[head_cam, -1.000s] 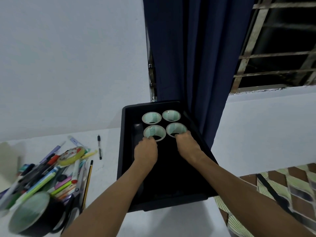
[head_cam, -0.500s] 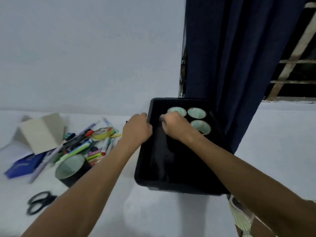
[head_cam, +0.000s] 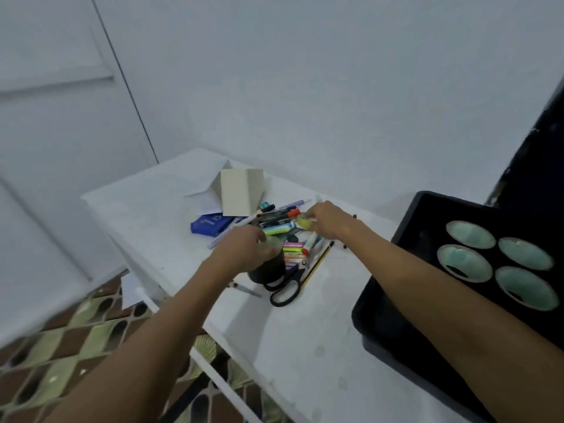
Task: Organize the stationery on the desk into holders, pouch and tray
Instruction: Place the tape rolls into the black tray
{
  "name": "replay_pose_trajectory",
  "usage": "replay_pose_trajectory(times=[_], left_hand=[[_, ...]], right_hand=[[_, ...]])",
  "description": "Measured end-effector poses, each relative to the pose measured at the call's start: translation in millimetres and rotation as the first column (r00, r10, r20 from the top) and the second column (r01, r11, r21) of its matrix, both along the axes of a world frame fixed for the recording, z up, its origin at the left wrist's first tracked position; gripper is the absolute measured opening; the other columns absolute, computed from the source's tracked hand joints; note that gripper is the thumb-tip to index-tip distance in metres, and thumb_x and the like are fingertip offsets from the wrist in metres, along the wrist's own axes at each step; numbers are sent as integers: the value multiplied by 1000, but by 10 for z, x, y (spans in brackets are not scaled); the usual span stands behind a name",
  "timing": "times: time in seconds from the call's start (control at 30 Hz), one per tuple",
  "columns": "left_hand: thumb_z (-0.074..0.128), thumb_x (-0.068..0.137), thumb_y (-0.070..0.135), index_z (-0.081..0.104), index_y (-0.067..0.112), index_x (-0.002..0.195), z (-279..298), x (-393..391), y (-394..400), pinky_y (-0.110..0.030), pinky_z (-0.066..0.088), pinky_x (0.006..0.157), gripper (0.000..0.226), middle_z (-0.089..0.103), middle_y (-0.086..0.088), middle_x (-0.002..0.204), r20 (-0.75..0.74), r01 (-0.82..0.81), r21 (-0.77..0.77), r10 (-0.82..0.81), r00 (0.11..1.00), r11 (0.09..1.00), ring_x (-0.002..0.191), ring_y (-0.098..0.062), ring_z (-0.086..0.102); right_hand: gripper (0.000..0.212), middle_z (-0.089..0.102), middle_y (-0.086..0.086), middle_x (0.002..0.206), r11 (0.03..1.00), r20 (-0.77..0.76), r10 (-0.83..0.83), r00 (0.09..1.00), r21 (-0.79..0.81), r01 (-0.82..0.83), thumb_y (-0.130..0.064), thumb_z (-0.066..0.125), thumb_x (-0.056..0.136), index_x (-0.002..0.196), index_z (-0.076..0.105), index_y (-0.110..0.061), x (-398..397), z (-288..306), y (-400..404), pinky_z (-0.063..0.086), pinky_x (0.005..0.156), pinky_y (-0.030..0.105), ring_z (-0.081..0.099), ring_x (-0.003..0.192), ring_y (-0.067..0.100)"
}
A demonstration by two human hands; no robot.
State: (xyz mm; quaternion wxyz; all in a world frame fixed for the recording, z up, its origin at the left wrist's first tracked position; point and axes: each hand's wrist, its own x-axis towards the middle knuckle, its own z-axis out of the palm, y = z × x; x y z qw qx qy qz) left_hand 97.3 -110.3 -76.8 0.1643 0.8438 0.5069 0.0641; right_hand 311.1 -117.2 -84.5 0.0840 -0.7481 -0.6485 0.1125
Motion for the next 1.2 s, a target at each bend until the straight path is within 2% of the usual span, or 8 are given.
replay_pose_trajectory(times=[0.13, 0.3, 0.47, 0.6, 0.83, 0.97, 1.1, 1.2], left_hand=[[65, 78, 55, 66, 22, 118, -127, -83, -84, -29, 51, 81, 51, 66, 0, 109, -37, 53, 3, -53, 998, 999, 96, -19, 60], [64, 86, 32, 70, 16, 105, -126, -64, -94, -30, 50, 73, 26, 68, -3, 95, -104, 112, -17, -113, 988, 994, 83, -19, 60], [63, 89, 27, 66, 17, 115, 16, 9, -28, -35, 54, 83, 28, 67, -6, 105, -126, 111, 48, -105, 987, 993, 96, -24, 62], [64, 87, 31, 67, 13, 112, 261, 154, 133, -34, 50, 73, 31, 66, -11, 105, -86, 41, 96, -33, 996, 995, 93, -29, 63], [62, 87, 26, 69, 11, 98, 689, 841, 257, -30, 41, 65, 20, 63, -11, 89, 55, 207, 258, -228, 972, 944, 85, -31, 62], [63, 86, 23, 66, 11, 88, 772, 1403, 20, -29, 34, 60, 13, 53, -7, 77, 105, 358, 296, -402, 909, 886, 71, -27, 52], [63, 87, 27, 70, 11, 95, 670, 1928, -434, -29, 40, 63, 19, 61, -11, 84, 74, 587, 268, -624, 778, 764, 83, -31, 61], [64, 88, 28, 71, 15, 108, 519, 2181, -781, -34, 51, 76, 25, 68, -13, 98, 44, 739, 236, -767, 641, 631, 94, -31, 63]], right_hand=[[37, 61, 16, 121, 998, 138, 21, 990, -60, -13, -4, 47, 89, 124, 58, -10, -21, -239, 145, 29, 114, 39, 52, 121, 29], [40, 62, 18, 113, 1000, 145, -18, 989, 2, 18, 5, 45, 85, 122, 58, -7, -65, -311, 185, 51, 91, 37, 58, 113, 31], [29, 59, 21, 122, 992, 61, -129, 990, 19, 128, 6, 51, 84, 109, 65, -1, -38, -248, 190, 48, 76, 31, 62, 100, 32], [26, 64, 16, 113, 979, -77, -157, 985, 117, 165, -1, 57, 86, 111, 66, -3, 62, 16, 90, 52, 83, 35, 63, 96, 29], [21, 61, 6, 104, 911, -127, -232, 964, 321, 261, -5, 58, 87, 105, 67, -11, 385, 557, -556, 45, 74, 27, 55, 86, 18], [19, 62, 3, 92, 847, -153, -384, 910, 333, 414, -8, 59, 87, 101, 70, -15, 600, 731, -1260, 51, 74, 30, 60, 82, 21], [19, 63, 2, 94, 786, -110, -555, 825, 256, 563, -12, 67, 85, 103, 71, -15, 727, 717, -2123, 47, 74, 24, 57, 82, 14], [19, 66, -1, 96, 755, -103, -634, 766, 130, 642, -14, 67, 84, 101, 72, -19, 633, 636, -2732, 47, 72, 23, 61, 85, 13]])
